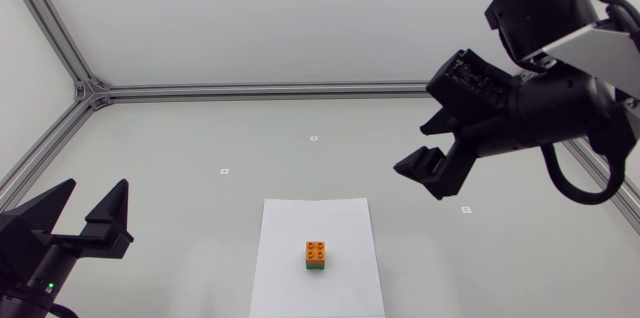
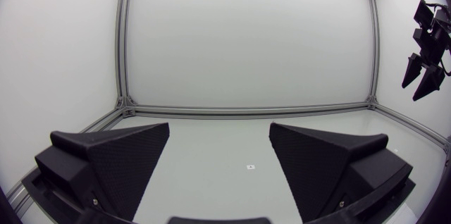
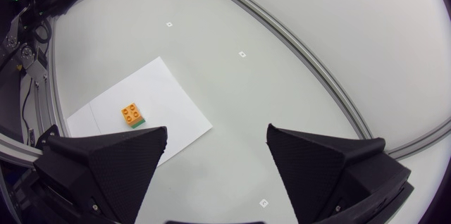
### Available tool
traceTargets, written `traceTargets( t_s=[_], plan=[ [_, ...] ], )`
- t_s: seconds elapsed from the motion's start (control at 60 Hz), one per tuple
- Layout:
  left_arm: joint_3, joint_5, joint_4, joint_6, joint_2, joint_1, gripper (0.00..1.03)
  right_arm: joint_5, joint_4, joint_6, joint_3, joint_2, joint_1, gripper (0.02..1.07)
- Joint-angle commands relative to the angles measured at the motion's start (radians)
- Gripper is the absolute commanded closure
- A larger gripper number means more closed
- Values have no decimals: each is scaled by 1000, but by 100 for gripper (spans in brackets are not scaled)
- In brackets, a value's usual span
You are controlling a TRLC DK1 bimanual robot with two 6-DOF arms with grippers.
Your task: Pick up the orange 2x2 brick with the right arm and stack it on top of the green 2x2 brick in the center
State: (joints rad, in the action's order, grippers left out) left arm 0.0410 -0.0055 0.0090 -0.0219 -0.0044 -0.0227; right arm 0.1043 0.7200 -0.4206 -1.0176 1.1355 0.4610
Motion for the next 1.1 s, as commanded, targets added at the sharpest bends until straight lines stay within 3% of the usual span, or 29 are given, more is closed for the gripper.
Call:
traceTargets(
  t_s=[0.0,0.217,0.333,0.567,1.083],
  plan=[
    [-41,4,-15,13,-8,3,4,2,-48,19,96,-98,-50,7],
    [-41,4,-15,13,-8,3,4,-11,-133,19,295,-384,-208,7],
    [-41,4,-14,13,-8,3,4,-95,-129,20,352,-476,-226,7],
    [-41,4,-15,13,-8,3,4,-84,-253,31,523,-696,-392,7],
    [-41,4,-14,13,-8,3,4,-96,-522,255,808,-949,-432,7]
  ],
)
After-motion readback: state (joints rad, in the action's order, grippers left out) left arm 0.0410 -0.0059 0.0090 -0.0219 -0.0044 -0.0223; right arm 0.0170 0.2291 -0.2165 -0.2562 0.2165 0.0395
